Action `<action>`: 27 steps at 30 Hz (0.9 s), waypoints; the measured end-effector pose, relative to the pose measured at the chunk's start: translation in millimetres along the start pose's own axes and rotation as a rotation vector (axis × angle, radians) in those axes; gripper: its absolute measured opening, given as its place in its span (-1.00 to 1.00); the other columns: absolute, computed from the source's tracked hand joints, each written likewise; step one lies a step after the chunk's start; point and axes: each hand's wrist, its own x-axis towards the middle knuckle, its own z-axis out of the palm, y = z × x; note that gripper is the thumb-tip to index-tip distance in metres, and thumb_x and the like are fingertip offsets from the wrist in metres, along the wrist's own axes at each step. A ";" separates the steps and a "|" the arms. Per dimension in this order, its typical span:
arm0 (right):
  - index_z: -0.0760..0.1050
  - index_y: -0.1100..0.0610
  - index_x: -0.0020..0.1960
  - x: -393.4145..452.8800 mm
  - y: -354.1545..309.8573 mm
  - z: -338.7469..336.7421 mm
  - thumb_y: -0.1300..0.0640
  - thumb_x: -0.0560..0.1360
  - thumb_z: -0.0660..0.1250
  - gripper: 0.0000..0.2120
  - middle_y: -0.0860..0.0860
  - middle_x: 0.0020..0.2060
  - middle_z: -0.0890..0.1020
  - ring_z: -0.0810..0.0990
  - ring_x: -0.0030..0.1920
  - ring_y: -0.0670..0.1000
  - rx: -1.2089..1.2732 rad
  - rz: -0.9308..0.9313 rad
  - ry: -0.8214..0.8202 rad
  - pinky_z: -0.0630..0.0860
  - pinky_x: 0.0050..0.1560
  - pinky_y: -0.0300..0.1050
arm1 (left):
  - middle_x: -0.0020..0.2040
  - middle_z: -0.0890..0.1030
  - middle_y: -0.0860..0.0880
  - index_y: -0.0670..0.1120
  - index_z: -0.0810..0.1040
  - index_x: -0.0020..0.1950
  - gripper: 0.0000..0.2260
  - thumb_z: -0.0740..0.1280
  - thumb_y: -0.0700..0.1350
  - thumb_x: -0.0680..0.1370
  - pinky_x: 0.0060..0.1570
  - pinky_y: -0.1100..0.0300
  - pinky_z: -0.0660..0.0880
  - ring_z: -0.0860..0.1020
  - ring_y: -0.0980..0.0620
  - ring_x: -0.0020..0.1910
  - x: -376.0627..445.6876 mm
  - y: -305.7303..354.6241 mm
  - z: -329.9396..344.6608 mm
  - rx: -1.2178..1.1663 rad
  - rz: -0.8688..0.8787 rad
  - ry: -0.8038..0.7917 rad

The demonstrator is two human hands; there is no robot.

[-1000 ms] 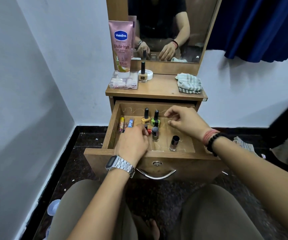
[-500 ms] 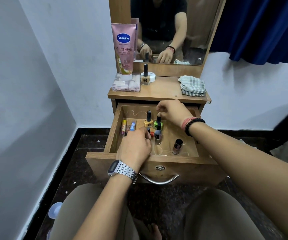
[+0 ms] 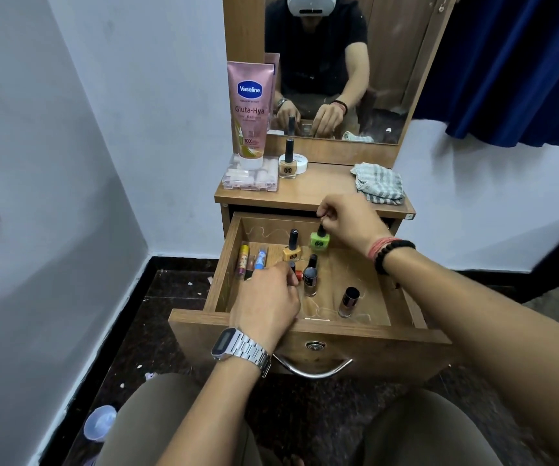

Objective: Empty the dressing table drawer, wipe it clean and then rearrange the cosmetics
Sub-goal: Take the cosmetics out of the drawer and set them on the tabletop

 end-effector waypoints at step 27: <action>0.48 0.11 0.04 121.6 -58.5 -19.4 0.29 0.44 0.23 -0.79 0.13 -0.05 0.62 0.58 -0.01 0.16 0.032 0.040 0.196 0.53 0.09 -0.01 | -0.22 0.61 -0.01 0.04 0.53 -0.04 -0.88 0.21 -0.14 0.55 -0.19 0.10 0.58 0.59 -0.03 -0.25 -0.3 0.1 1.0 -0.068 -0.040 0.008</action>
